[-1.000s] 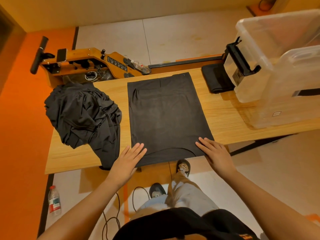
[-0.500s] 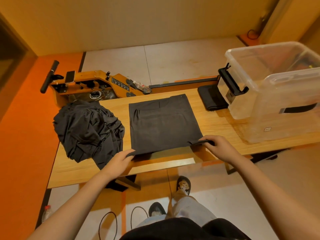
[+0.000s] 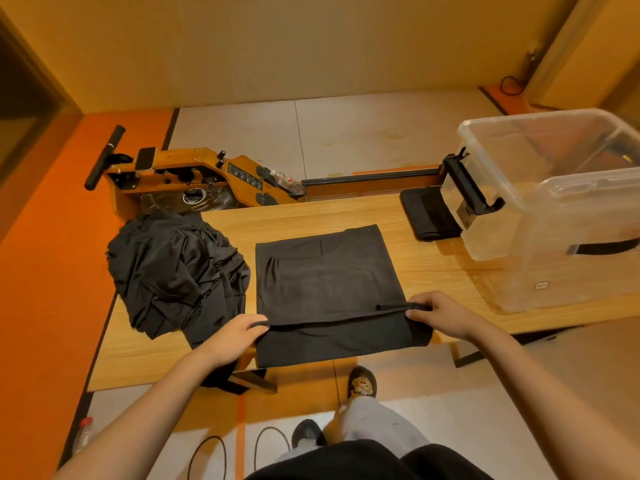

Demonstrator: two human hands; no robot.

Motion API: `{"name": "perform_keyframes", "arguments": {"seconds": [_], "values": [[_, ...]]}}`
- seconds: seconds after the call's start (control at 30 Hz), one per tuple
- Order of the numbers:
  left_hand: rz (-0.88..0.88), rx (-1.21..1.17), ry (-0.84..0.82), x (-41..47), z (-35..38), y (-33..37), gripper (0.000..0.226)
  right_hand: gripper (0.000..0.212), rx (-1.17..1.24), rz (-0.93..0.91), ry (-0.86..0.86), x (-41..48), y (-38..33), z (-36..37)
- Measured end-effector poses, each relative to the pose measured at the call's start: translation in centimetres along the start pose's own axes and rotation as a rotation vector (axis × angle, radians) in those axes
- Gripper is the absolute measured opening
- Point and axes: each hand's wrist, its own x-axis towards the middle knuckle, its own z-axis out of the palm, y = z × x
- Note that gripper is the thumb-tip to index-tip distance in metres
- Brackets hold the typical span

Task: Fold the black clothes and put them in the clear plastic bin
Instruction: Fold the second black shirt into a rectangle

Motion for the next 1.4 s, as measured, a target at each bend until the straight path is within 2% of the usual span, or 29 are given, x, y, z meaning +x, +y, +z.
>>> {"name": "perform_keyframes", "arguments": {"seconds": [0.2, 0.37, 0.43, 0.53, 0.7, 0.83, 1.03, 1.2, 1.4], "values": [[0.023, -0.141, 0.147, 2.5, -2.1, 1.9, 0.028, 0.018, 0.136, -0.070, 0.082, 4.3, -3.6, -2.3], [-0.019, -0.244, 0.274, 6.2, -5.3, 3.0, 0.024, 0.011, 0.275, -0.089, 0.083, 10.1, -5.1, -4.7], [-0.069, -0.296, 0.332, 8.3, -6.6, 3.1, 0.025, 0.013, 0.289, -0.076, 0.104, 12.9, -5.6, -5.4], [-0.171, -0.333, 0.380, 11.3, -7.7, 2.5, 0.032, 0.016, 0.189, 0.002, 0.169, 17.4, -4.9, -5.3], [-0.325, -0.226, 0.483, 14.6, -7.0, 1.5, 0.039, 0.011, 0.196, 0.139, 0.296, 21.0, -2.8, -3.0], [-0.304, -0.100, 0.494, 14.5, -7.1, 1.2, 0.035, 0.017, 0.227, 0.114, 0.292, 20.8, -2.6, -3.1], [-0.254, -0.151, 0.494, 14.7, -8.3, 1.8, 0.037, 0.019, 0.310, 0.126, 0.301, 20.5, -2.3, -3.6], [-0.341, -0.073, 0.442, 16.3, -8.5, 1.7, 0.035, 0.020, 0.251, 0.182, 0.342, 21.0, -2.8, -3.3], [-0.321, 0.028, 0.500, 16.6, -7.9, 1.0, 0.036, 0.013, 0.155, 0.111, 0.452, 20.7, -2.9, -2.9]]}}
